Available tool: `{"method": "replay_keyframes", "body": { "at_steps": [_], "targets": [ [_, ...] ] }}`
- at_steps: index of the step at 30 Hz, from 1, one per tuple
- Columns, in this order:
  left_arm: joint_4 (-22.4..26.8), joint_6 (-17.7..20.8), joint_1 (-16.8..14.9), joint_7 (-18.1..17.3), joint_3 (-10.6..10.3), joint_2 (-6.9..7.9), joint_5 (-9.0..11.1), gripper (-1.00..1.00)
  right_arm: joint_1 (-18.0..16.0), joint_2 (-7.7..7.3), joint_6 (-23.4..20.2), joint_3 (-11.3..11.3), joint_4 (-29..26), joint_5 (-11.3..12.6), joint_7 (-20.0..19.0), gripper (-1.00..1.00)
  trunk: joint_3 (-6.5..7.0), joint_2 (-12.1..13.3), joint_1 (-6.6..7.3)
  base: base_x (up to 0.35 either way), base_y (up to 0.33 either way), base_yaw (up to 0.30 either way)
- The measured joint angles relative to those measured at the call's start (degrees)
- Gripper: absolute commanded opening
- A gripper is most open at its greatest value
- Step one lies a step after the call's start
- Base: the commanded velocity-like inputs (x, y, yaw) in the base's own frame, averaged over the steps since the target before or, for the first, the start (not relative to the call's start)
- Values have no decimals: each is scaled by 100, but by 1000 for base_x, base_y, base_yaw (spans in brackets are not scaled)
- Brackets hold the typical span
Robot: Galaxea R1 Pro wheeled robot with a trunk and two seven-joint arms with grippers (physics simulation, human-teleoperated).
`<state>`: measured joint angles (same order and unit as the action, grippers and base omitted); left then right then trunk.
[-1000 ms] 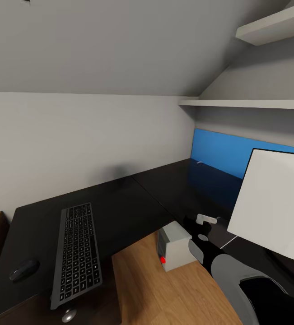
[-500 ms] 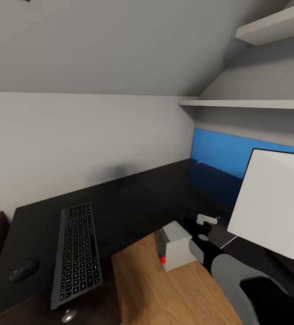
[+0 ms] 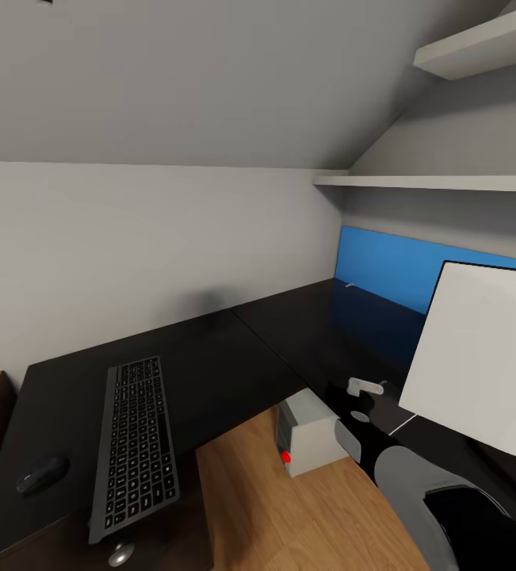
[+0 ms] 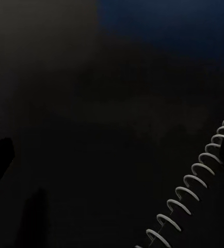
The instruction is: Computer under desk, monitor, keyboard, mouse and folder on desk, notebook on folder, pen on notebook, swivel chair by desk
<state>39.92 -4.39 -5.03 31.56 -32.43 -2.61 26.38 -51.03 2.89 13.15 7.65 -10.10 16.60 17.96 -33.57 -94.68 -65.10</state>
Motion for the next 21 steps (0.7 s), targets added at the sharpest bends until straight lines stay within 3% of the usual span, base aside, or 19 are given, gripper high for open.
{"method": "replay_keyframes", "body": {
  "at_steps": [21],
  "targets": [
    [1, 0, 1, 6, 1, -1, -1, 100, -1, -24, -181, 43, -54, -48, 4, 100, 1, -1, 0, 0, 0, 0]
  ]
}}
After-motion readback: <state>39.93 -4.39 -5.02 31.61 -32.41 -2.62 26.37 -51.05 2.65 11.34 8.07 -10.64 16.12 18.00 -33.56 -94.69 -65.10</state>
